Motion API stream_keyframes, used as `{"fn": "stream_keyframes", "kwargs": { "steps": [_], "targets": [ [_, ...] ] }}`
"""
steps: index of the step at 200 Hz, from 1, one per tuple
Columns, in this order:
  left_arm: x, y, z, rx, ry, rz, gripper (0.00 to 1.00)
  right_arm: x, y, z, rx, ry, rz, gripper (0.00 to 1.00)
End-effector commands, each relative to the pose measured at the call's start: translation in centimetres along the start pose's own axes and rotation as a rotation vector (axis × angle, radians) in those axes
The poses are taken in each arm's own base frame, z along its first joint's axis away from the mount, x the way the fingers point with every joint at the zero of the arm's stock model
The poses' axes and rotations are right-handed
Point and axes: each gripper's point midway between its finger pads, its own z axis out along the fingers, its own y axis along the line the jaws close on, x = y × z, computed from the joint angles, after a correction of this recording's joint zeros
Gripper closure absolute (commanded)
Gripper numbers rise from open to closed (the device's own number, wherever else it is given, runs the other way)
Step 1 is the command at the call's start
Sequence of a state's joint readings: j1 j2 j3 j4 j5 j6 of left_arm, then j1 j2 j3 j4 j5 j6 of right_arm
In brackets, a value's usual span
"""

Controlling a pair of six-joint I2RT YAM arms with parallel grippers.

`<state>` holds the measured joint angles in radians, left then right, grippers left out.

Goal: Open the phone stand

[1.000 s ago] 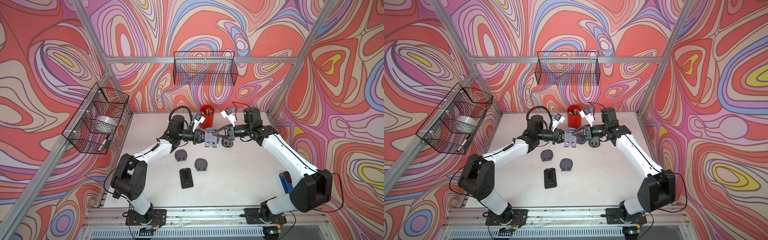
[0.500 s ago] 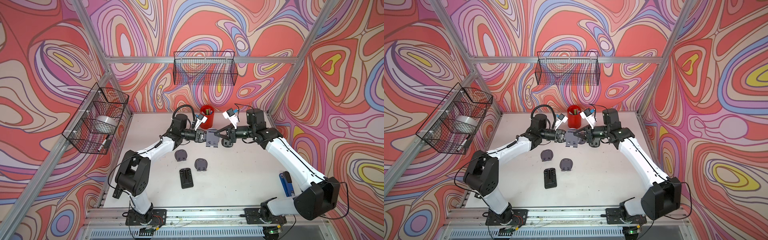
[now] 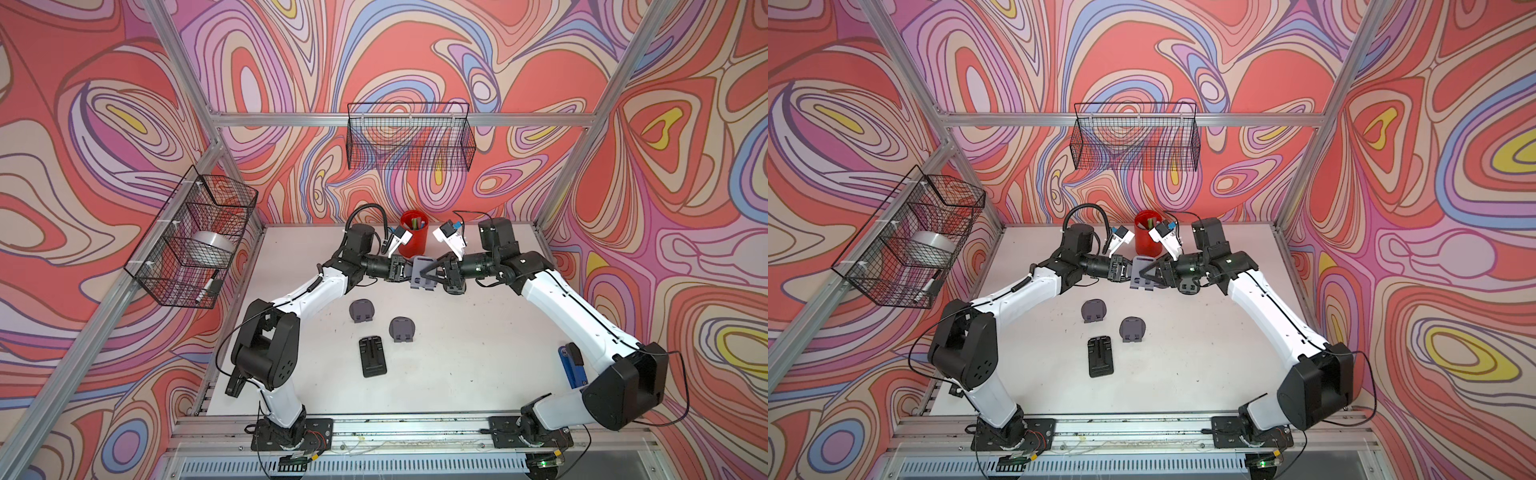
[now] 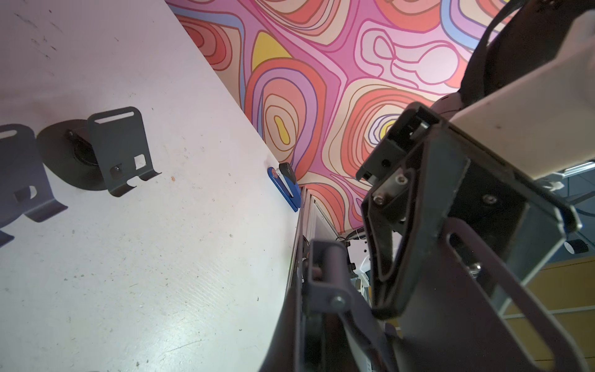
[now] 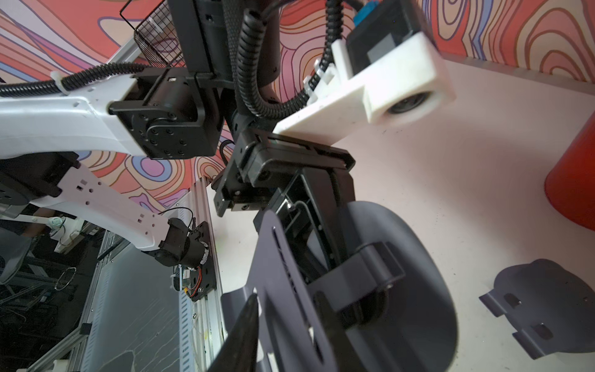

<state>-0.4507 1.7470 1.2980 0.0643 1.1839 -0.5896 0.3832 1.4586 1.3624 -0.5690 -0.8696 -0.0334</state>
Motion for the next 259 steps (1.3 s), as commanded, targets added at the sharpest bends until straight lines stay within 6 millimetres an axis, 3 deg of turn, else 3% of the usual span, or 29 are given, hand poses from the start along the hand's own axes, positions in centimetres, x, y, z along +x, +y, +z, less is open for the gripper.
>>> {"fn": "stream_keyframes", "kwargs": {
  "steps": [1, 28, 76, 259],
  "targets": [
    [-0.8, 0.9, 0.0, -0.04, -0.02, -0.016, 1.0, -0.7, 1.8, 0.5, -0.058, 0.002, -0.038, 0.77],
    [-0.7, 1.0, 0.0, -0.039, -0.022, -0.03, 1.0, -0.8, 1.9, 0.5, -0.04, -0.005, -0.075, 0.91],
    [-1.0, 1.1, 0.0, -0.01, -0.037, -0.09, 1.0, -0.5, 2.1, -0.1, 0.002, -0.003, -0.15, 0.97],
    [-0.7, 2.3, -0.2, -0.029, -0.036, -0.173, 1.0, -0.3, 2.0, -0.2, 0.036, 0.027, -0.19, 0.94]
  ]
}}
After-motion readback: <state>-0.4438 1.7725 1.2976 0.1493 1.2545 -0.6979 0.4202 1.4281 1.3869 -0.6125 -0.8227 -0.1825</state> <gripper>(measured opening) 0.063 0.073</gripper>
